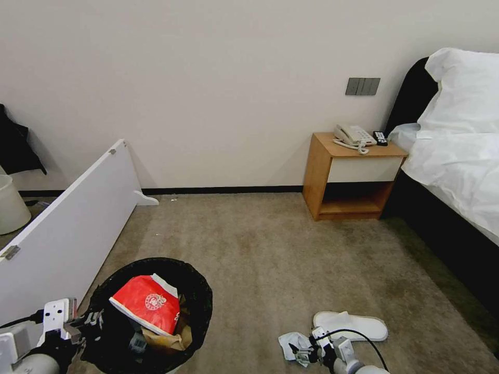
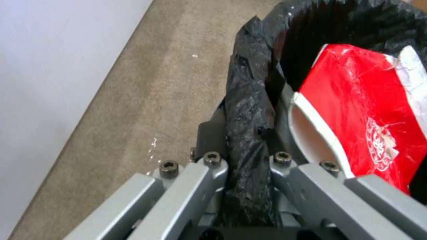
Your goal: Pick up the trash bin, then pick up the garbage from the floor and place it into the trash bin.
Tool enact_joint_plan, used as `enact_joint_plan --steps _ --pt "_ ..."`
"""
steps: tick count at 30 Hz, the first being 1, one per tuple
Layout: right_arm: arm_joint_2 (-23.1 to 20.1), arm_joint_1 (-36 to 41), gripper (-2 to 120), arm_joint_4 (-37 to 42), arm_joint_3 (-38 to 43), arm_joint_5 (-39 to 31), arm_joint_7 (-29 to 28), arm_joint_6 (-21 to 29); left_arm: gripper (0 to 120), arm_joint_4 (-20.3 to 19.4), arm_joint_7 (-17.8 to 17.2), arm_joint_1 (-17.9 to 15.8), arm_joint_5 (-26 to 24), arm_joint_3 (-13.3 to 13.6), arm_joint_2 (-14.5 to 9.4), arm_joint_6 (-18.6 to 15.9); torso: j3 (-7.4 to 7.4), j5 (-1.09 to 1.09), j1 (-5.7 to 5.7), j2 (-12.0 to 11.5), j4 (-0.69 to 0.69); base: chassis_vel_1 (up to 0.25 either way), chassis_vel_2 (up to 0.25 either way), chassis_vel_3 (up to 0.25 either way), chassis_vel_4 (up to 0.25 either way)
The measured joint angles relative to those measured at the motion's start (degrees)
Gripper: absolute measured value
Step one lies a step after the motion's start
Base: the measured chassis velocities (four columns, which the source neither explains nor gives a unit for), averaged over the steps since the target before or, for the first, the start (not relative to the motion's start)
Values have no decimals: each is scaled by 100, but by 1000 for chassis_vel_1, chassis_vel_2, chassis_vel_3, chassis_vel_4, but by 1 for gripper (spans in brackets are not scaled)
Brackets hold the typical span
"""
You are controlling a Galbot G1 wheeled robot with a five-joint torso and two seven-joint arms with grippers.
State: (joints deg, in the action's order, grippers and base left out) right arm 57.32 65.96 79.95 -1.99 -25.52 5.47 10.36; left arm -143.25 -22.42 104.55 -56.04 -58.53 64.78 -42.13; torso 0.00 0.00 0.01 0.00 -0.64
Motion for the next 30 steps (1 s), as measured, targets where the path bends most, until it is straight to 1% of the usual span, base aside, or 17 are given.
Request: enact_joint_plan --steps 11,13,14,16,17,18,19,20,22,23,24,25,26,27,28,29,30 --pt "94 -74 99 -162 -39 37 62 -17 4 1 -6 0 7 10 8 -2 0 0 0 0 0 0 0 0 0" --pt "106 -83 90 -202 -66 44 66 -13 4 1 -12 -3 -3 1 1 -1 0 0 0 0 0 0 0 0 0" --pt "106 -83 90 -202 -66 44 66 -13 4 1 -12 -3 -3 1 1 -1 0 0 0 0 0 0 0 0 0" --pt "118 -88 79 -303 -70 51 66 19 4 1 -12 -3 -9 0 1 -1 0 0 0 0 0 0 0 0 0" --pt "118 -88 79 -303 -70 51 66 19 4 1 -12 -3 -9 0 1 -1 0 0 0 0 0 0 0 0 0" --pt "124 -103 72 -401 -70 61 65 41 4 1 -14 -3 -18 -8 -2 -2 0 0 0 0 0 0 0 0 0" --pt "132 -119 69 -474 -69 74 65 47 4 1 -16 -3 -25 -14 -5 -1 0 0 0 0 -1 0 0 0 0" --pt "132 -119 69 -474 -69 74 65 47 4 1 -16 -3 -25 -14 -5 -1 0 0 0 0 -1 0 0 0 0" --pt "153 -156 57 -648 -45 105 79 50 4 1 -23 2 -45 -32 -12 -1 0 0 0 0 0 0 0 0 0" --pt "153 -156 57 -648 -45 105 79 50 4 1 -23 2 -45 -32 -12 -1 0 0 0 0 0 0 0 0 0" --pt "161 -171 48 -739 -24 108 86 56 4 1 -24 6 -56 -39 -19 -2 0 0 0 0 0 0 0 0 0" --pt "161 -171 48 -739 -24 108 86 56 4 1 -24 6 -56 -39 -19 -2 0 0 0 0 0 0 0 0 0" --pt "166 -175 42 -795 -13 109 90 61 4 1 -26 6 -66 -44 -22 -1 -1 0 0 0 0 0 0 0 0" --pt "167 -176 40 -810 -9 109 90 64 4 1 -28 5 -68 -46 -24 -2 0 0 0 0 -1 0 0 0 0" --pt "169 -176 33 -835 2 109 91 68 4 1 -31 6 -76 -49 -26 -2 -1 0 0 0 -1 0 0 0 0" --pt "169 -176 33 -835 2 109 91 68 4 1 -31 6 -76 -49 -26 -2 -1 0 0 0 -1 0 0 0 0" --pt "172 -176 28 -849 11 109 92 70 4 1 -34 5 -83 -54 -27 -2 -1 0 0 0 0 0 0 0 0"
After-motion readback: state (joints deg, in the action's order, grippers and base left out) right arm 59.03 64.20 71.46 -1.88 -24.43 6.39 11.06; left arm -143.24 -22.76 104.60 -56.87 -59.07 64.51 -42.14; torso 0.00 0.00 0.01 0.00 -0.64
